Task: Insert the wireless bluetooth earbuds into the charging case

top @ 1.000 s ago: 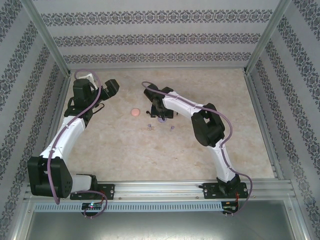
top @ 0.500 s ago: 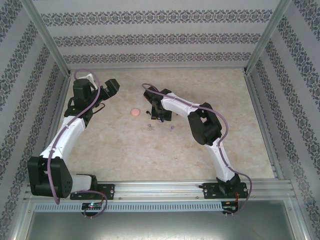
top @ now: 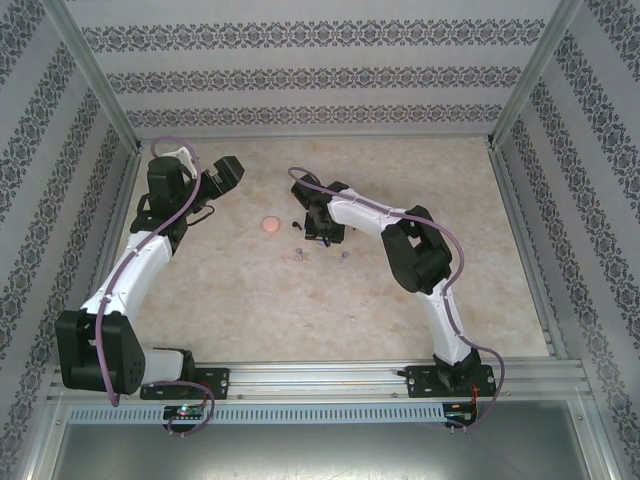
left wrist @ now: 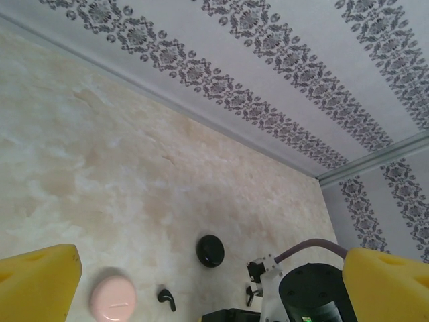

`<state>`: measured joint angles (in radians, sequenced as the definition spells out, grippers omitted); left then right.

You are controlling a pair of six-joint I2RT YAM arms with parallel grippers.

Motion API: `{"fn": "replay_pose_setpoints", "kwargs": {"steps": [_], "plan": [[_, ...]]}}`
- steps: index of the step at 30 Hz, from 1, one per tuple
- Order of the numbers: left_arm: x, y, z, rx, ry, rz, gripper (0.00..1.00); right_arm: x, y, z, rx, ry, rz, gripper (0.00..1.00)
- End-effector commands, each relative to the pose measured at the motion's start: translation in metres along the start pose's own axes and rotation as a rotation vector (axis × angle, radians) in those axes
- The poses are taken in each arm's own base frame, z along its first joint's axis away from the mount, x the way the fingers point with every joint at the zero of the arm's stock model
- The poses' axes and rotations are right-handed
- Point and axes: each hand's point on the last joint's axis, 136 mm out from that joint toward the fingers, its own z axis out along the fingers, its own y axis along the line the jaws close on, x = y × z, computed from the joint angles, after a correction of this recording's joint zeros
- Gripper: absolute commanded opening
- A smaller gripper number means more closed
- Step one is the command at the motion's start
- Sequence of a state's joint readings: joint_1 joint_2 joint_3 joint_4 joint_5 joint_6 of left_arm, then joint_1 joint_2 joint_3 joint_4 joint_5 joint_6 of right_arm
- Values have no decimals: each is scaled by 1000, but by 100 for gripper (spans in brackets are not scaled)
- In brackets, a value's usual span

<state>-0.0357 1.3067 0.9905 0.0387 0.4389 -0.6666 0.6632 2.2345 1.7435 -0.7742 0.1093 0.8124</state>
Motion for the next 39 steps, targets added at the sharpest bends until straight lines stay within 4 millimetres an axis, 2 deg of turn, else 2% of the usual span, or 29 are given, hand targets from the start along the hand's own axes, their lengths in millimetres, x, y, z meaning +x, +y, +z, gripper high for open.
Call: {"fn": "replay_pose_setpoints", "kwargs": {"steps": [1,7,12,18,22,26,31,37,39], "plan": [[10,-15,3,51,13,6,100,-7,9,-26,-77,-42,1,26],[33,-26,7,107,18,67,100,-15,9,-69,-159,-124,0,26],[69,-43,17,161,56,140,100,-22,2,-111,-244,-201,30,26],[114,-69,31,257,71,191,100,-25,-18,-160,-344,-286,112,26],[131,-86,35,325,44,209,100,-30,-25,-186,-430,-322,205,25],[147,-99,39,397,30,194,96,-32,-24,-201,-501,-331,305,25],[156,-110,43,462,5,154,89,-33,-20,-206,-606,-311,511,26],[159,-130,44,583,13,123,69,-38,-15,-208,-649,-307,661,25],[162,-135,45,617,37,123,67,-41,-14,-209,-658,-310,688,25]]}}
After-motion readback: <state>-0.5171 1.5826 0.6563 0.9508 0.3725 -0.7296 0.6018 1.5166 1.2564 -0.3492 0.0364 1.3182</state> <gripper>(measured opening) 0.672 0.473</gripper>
